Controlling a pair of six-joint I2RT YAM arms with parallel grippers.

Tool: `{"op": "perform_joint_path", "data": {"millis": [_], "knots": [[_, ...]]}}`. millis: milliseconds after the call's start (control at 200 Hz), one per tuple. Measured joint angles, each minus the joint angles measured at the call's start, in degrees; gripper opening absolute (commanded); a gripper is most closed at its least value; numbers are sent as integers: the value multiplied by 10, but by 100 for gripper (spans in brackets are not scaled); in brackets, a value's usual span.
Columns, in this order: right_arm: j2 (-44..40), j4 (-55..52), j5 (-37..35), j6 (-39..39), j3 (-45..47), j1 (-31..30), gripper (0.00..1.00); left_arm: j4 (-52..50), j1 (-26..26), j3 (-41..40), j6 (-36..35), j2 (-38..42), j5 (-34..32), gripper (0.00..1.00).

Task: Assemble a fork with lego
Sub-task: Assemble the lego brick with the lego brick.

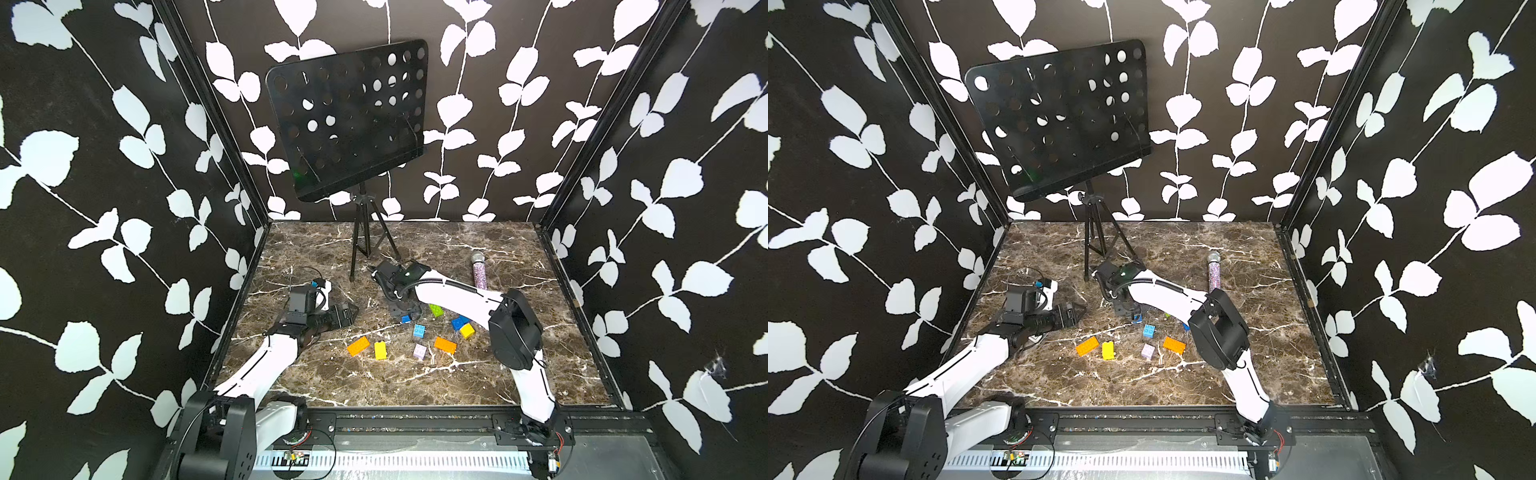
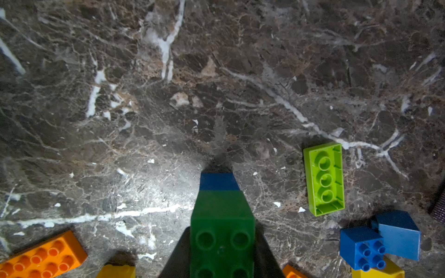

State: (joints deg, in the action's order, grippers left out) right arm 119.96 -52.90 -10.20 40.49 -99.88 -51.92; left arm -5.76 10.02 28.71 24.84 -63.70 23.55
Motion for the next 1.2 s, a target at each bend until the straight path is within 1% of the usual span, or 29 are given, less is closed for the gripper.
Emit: {"op": "perform_joint_path", "data": {"millis": [105,400,550,750,965,1090,1195], "knots": [[-18,28,16,9,28,3,9,-1,0,0,0,0,0,96],[-44,70,38,14,71,14,9,-2,0,0,-4,0,-1,96],[-41,57,55,-3,64,17,9,-2,0,0,-4,0,-2,96],[-35,40,56,-27,54,16,10,-3,0,0,-4,0,-2,96],[-33,42,47,-4,56,11,8,-3,0,0,-4,0,-2,96],[-10,17,46,4,21,10,7,-3,0,0,-5,0,-2,97],[-3,1,45,4,13,9,6,-3,0,0,-5,0,-3,97]]}}
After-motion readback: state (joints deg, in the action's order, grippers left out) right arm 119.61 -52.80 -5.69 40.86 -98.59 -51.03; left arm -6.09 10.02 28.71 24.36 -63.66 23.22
